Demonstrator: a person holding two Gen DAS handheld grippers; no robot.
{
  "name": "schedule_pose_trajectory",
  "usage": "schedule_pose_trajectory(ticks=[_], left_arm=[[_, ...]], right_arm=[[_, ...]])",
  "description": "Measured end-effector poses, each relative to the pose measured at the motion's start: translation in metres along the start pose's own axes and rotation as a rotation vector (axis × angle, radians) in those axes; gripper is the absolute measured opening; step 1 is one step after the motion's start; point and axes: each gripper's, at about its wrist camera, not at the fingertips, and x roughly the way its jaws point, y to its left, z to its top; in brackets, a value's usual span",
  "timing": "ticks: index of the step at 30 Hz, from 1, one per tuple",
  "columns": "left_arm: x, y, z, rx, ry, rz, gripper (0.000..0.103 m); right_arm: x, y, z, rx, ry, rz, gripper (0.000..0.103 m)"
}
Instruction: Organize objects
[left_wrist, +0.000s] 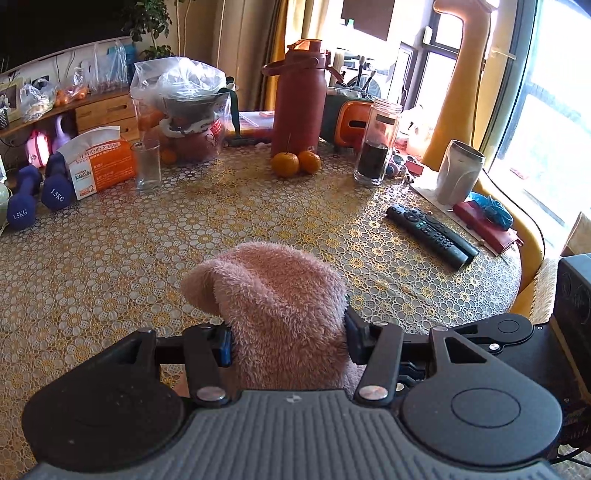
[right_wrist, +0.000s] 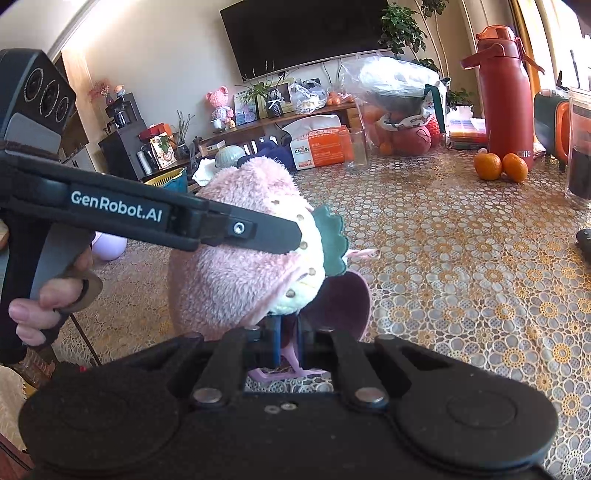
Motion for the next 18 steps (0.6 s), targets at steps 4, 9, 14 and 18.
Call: schedule_pose_trajectory(ticks=[4, 9, 14, 18], left_arm=[[-0.001, 0.010, -0.005, -0.004, -0.001, 0.031, 0.053], [-0.004, 0.027, -0.011, -0.033, 0.001, 0.077, 0.054], [-0.004, 0.047, -0.016, -0.083, 0.009, 0.117, 0.054], [-0.005, 0.058, -0.017, -0.101, 0.018, 0.156, 0.054]], right_arm=[[0.000, -0.001, 0.000, 0.000, 0.000, -0.001, 0.007], [0.000, 0.000, 0.001, 0.000, 0.000, -0.001, 0.007], [0.000, 0.000, 0.001, -0.001, 0.000, -0.001, 0.007], [0.000, 0.000, 0.001, -0.003, 0.000, -0.001, 0.007]])
